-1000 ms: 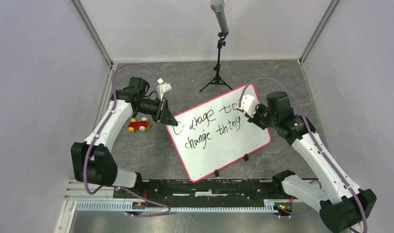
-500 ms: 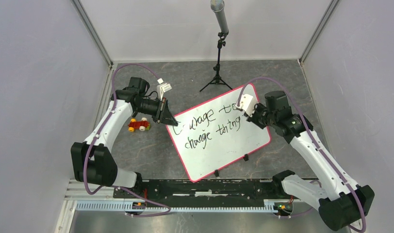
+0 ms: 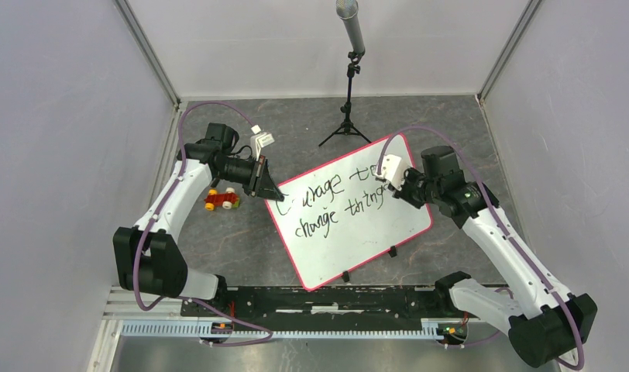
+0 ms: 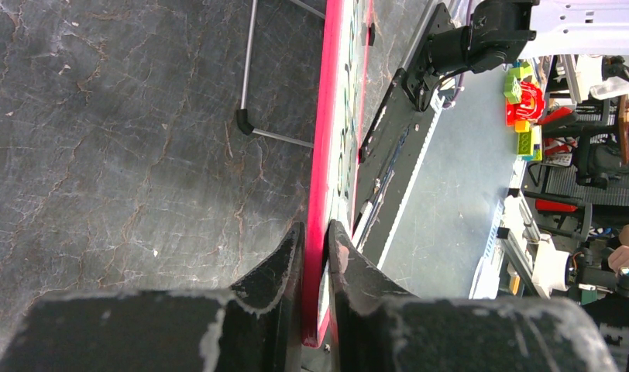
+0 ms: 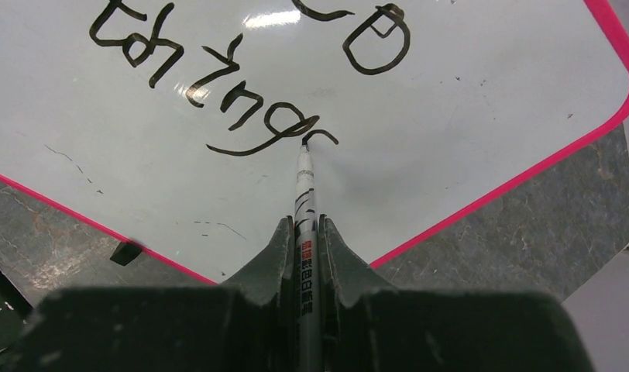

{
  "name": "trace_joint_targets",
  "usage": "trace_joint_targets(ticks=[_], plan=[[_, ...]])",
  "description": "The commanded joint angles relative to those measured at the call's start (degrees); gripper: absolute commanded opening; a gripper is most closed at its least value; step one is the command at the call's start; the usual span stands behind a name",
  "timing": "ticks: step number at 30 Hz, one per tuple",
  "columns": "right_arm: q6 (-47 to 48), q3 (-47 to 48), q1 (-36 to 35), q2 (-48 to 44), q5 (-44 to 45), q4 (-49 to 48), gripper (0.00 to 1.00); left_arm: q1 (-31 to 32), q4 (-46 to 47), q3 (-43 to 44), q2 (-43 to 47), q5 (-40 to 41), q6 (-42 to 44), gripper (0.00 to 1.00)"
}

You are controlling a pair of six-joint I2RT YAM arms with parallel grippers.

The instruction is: Write a sentence on the whiteboard

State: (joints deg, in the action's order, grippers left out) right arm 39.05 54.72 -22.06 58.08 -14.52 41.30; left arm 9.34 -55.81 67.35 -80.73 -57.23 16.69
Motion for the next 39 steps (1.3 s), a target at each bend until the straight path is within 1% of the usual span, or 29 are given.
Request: trace_joint_targets(ticks=[1,9,21,25,29,39], plan=[[2.24,0.3,0.09,0.8,0.51,2.14,0.0,1.55,1.14,0.04,-0.47,4.23,3.7,0.02],[2.41,0.0,0.16,0.38,3.9,1.3,0.0,1.55,1.14,0.14,-0.57,4.1,3.61,0.02],[5.32,-1.19,0.05,0.48,7.21,3.13,0.0,1.55,1.1,0.32,-0.89,4.03,3.58,0.02],[6.21,-1.11,0.01,1.74,5.61,5.26,0.0,1.55,1.1,0.5,-1.05,4.13,3.59,0.02],[6.83,0.31,-0.04,2.91,1.43,8.0,0.0,1.55,1.14,0.25,-0.96,4.23,3.61,0.02],[5.33,2.5,0.0,2.9,-5.5,7.45,0.0,1.55,1.1,-0.03,-0.73,4.26,3.79,0.02]])
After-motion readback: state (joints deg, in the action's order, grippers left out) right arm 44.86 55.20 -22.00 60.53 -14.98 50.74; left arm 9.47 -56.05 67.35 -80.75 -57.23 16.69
